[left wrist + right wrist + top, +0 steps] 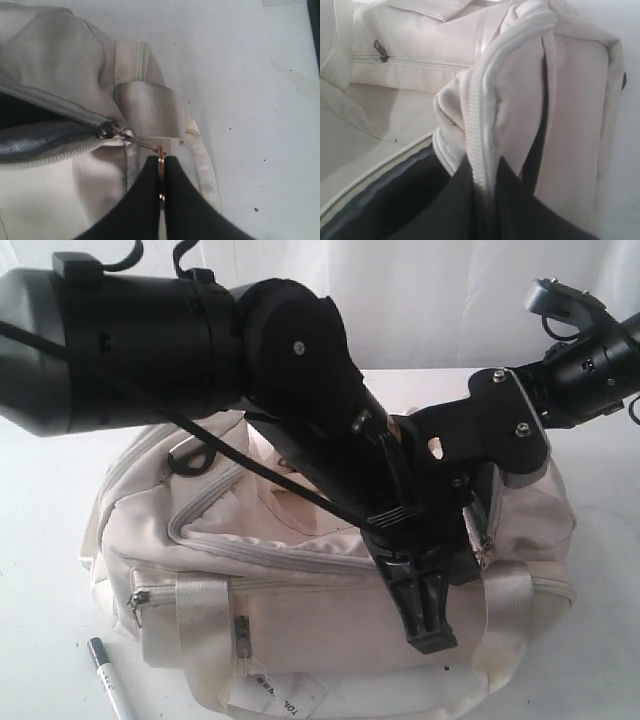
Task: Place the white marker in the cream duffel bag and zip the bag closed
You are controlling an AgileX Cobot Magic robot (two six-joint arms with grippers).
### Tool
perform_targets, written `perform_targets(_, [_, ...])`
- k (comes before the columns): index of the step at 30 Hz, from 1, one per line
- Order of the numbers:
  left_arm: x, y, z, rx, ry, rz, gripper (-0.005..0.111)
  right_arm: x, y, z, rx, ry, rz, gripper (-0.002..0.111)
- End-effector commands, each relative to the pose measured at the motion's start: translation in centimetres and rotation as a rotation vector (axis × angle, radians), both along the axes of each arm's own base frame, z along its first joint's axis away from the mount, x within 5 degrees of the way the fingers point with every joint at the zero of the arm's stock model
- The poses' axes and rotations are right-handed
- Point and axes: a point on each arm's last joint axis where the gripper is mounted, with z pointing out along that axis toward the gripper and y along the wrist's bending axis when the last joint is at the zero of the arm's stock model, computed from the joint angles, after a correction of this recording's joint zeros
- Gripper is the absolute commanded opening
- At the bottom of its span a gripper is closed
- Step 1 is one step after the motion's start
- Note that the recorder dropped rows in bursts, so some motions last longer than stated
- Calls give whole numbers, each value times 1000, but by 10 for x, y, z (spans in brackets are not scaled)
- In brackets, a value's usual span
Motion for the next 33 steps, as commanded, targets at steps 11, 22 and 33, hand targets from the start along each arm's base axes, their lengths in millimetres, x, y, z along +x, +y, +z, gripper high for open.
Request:
perform_targets(11, [-6, -4, -5, 4, 34, -21, 0, 1, 7, 6, -22, -36, 33, 53])
perform_targets(22, [-6, -4, -5, 4, 34, -21, 0, -24, 9, 48, -37, -104, 71, 58])
perform_targets(33, [-4, -5, -4, -14, 15, -10, 0, -64, 16, 60, -19, 12, 144, 59])
